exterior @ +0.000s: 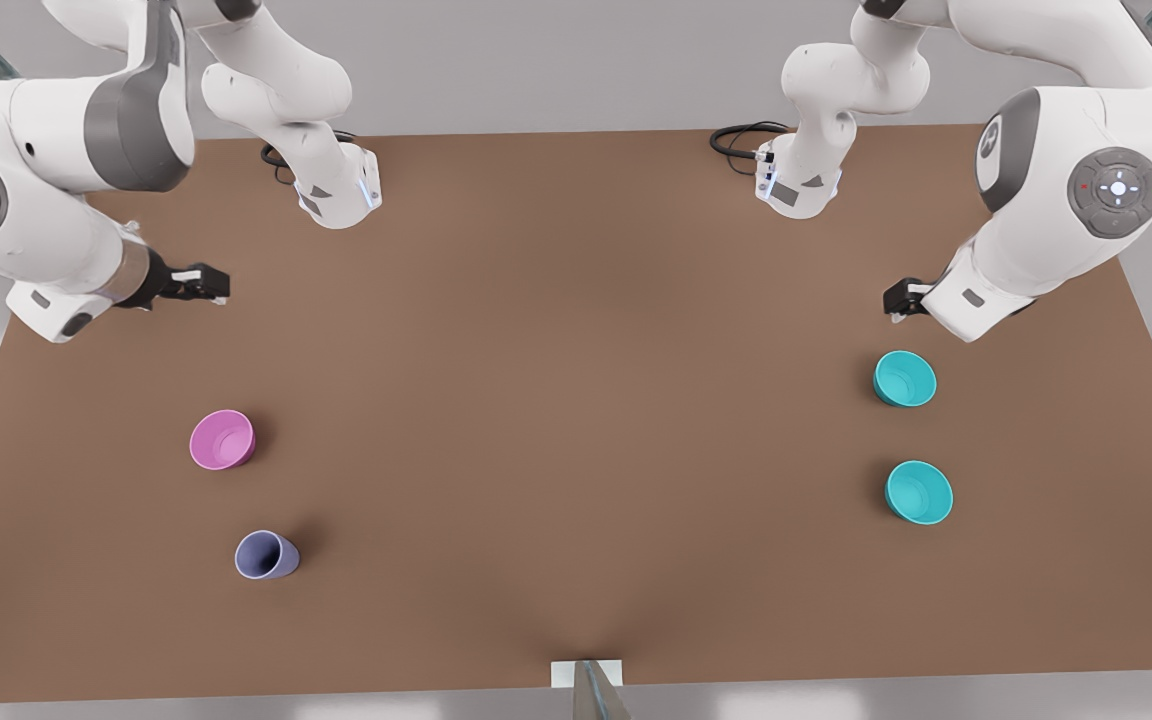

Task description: Stack the blue bowl on the pink bowl

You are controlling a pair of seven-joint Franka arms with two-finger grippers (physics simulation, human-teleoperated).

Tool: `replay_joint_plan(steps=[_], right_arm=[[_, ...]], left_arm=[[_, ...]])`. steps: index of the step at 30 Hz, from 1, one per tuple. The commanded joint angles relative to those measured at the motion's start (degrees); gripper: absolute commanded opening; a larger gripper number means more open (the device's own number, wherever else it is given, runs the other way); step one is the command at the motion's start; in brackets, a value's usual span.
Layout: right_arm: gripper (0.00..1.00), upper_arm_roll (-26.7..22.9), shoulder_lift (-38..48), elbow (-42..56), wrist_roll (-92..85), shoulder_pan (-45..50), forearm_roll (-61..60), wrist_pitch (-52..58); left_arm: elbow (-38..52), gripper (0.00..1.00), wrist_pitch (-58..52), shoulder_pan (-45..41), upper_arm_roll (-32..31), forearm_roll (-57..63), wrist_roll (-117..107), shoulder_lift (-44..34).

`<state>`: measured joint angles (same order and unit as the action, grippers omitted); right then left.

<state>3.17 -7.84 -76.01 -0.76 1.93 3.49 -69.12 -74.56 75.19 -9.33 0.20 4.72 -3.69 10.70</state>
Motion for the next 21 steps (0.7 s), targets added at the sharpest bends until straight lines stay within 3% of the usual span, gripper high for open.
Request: replay_joint_plan(steps=[1, 3, 4, 8, 10, 13, 15, 21], right_arm=[[1.00, 0.0, -0.2, 0.1, -5.8, 0.5, 0.0, -3.2], [1.00, 0.0, -5.2, 0.3, -10.3, -4.4, 0.5, -3.9], [1.00, 0.0, -12.4, 2.2, -17.4, -8.4, 4.0, -4.4], [1.00, 0.0, -26.0, 1.1, -20.5, -15.6, 7.1, -19.6], [1.00, 0.0, -27.8, 0.7, -20.8, -15.9, 7.3, -22.7], [1.00, -0.1, -29.3, -6.4, -29.9, -17.7, 8.2, -41.6], [1.00, -0.1, -29.8, -9.0, -31.4, -18.9, 8.8, -47.5], [1.00, 0.0, -31.3, -14.5, -30.7, -20.2, 7.9, -52.2]], left_arm=[[0.0, 1.00, -0.5, 0.0, 0.5, -0.1, -1.2, -0.1], [0.0, 1.00, -0.9, 0.0, 0.9, -0.1, -1.1, -0.2], [0.0, 1.00, -0.9, 0.0, 0.9, -0.1, -1.1, -0.2], [-0.1, 1.00, -0.9, 0.1, 0.9, -0.1, -1.1, -0.1], [0.0, 1.00, -0.8, 0.0, 0.9, -0.1, -1.0, -0.1], [0.0, 1.00, -0.8, 0.1, 0.9, 0.0, -1.0, -0.1], [0.0, 1.00, -0.8, 0.0, 1.5, -0.1, -0.9, -0.1], [0.5, 1.00, -2.8, 0.0, 3.1, -1.0, 1.1, -0.9]])
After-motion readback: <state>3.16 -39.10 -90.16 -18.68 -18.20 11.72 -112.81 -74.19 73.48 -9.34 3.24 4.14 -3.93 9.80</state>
